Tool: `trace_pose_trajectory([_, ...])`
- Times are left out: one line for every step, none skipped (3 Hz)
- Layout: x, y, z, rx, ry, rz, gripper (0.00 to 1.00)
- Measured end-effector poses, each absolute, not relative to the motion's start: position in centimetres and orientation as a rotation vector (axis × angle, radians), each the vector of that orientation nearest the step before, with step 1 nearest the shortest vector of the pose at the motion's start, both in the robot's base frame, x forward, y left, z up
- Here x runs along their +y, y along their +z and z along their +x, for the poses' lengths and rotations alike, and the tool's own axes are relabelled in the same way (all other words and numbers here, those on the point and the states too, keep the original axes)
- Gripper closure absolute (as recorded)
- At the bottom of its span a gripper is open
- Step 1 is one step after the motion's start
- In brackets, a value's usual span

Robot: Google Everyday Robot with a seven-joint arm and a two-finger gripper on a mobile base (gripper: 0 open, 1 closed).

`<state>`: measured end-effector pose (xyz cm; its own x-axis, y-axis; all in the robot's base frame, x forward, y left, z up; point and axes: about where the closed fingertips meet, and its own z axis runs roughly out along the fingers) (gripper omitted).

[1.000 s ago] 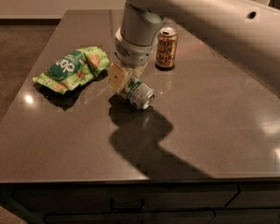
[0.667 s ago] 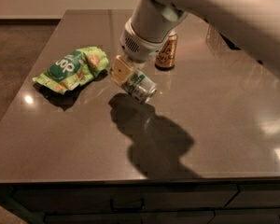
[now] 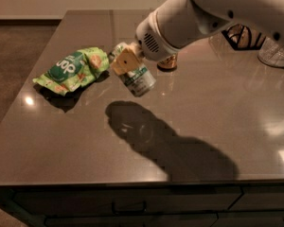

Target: Place 7up can upright

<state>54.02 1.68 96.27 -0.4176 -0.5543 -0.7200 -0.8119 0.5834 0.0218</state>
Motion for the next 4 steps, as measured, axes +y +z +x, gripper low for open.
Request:
trace_pose_trajectory([1.75, 97.11, 53.65, 1.989, 0.552, -1.01, 1.0])
trace_pose_trajectory([1.75, 97.37, 53.53, 1.86, 0.618, -0.922, 1.0])
trace_pose_trajectory([1.66, 97.83, 53.49, 1.731, 0.713, -0.841, 1.0])
trace_pose_trajectory([1.31, 97.02, 53.35, 1.613, 0.776, -0.828, 1.0])
